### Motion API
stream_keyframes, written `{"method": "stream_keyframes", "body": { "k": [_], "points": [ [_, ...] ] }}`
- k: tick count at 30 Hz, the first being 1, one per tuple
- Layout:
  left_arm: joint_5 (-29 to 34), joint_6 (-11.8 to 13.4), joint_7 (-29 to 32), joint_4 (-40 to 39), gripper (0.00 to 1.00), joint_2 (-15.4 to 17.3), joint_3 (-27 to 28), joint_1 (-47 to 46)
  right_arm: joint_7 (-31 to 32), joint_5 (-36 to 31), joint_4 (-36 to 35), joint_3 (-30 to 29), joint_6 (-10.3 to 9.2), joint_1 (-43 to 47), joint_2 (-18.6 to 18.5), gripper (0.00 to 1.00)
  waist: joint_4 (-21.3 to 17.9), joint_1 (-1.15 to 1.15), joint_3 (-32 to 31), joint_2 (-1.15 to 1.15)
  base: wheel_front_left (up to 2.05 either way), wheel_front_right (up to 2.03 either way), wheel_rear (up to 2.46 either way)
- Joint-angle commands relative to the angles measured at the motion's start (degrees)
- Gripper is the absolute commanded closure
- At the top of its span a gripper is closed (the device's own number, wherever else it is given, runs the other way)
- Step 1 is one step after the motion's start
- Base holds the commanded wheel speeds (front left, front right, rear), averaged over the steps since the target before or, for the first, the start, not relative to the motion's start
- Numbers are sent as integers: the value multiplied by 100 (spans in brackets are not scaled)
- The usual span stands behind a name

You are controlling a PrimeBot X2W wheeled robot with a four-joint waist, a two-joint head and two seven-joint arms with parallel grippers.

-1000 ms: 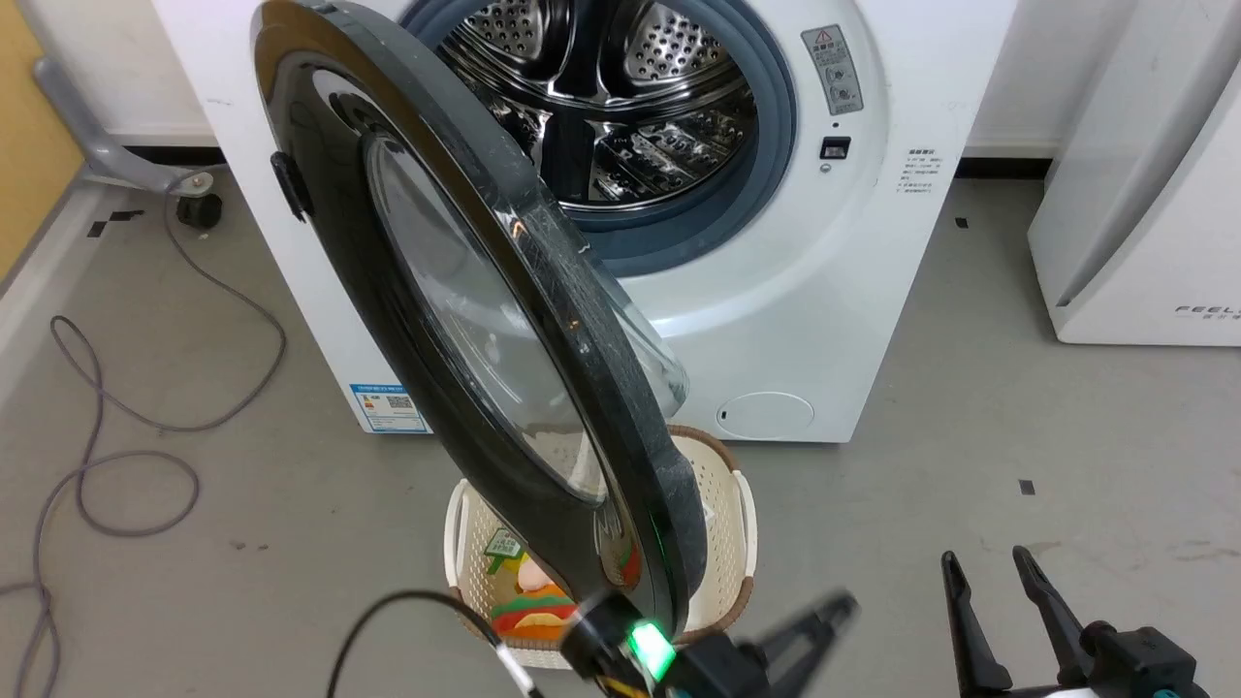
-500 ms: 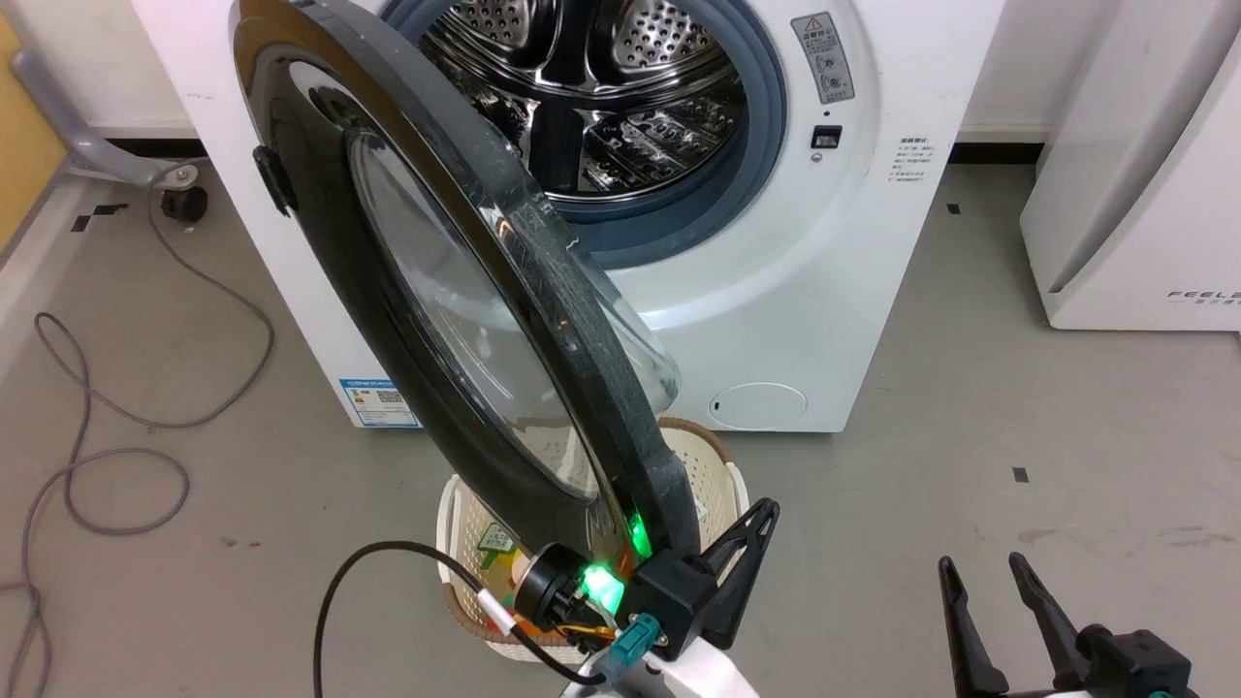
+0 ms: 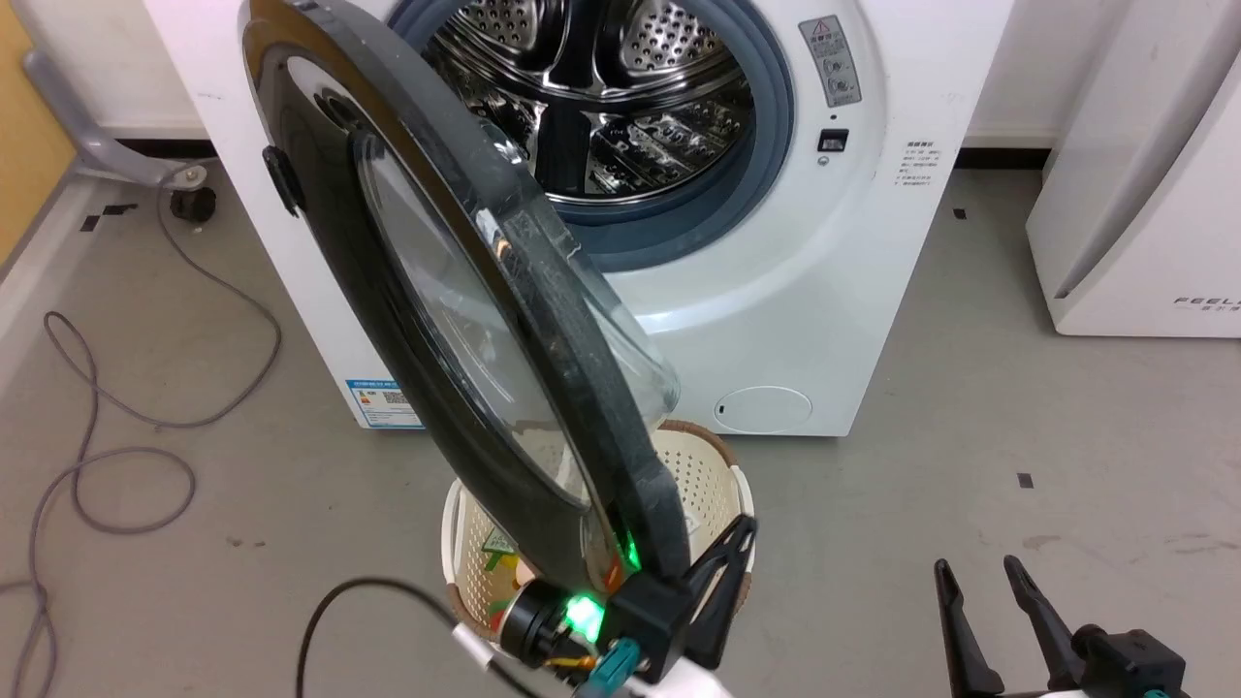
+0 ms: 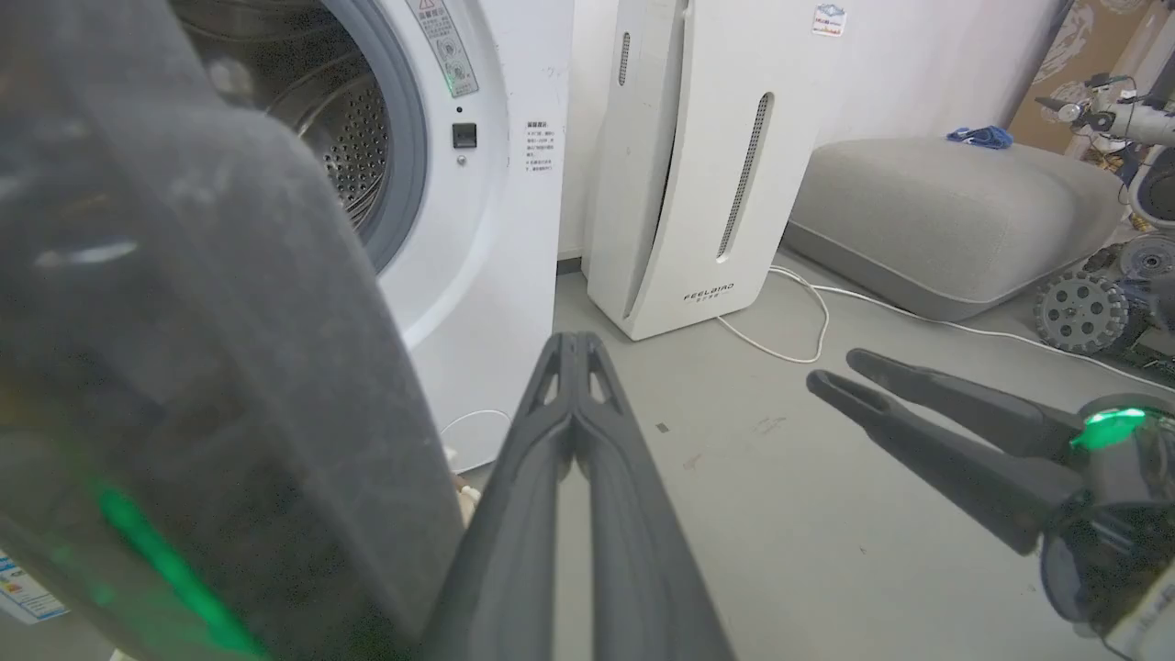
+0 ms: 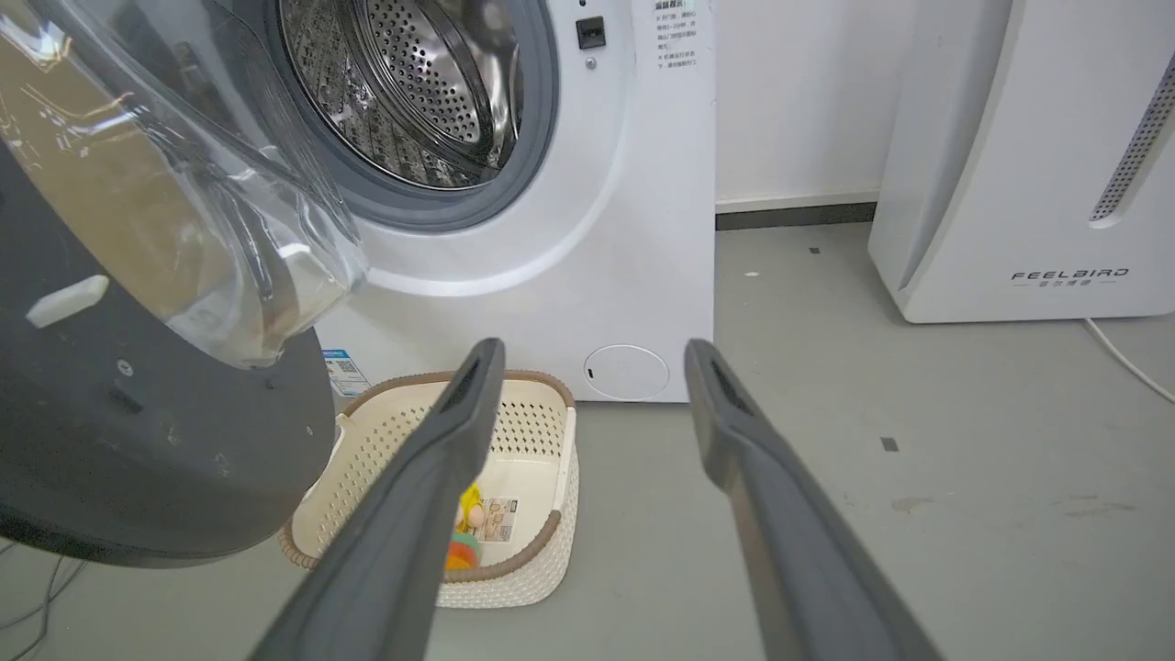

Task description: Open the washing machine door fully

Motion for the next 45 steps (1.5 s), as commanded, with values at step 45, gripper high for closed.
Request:
{"method": "stream_keyframes", "body": {
  "k": [45],
  "points": [
    [-365, 961, -151, -1475, 100, 1388, 1035, 1757, -25, 1, 357, -237, 3, 44, 24, 0, 2092, 0, -144, 0, 0, 0, 0]
  ]
}}
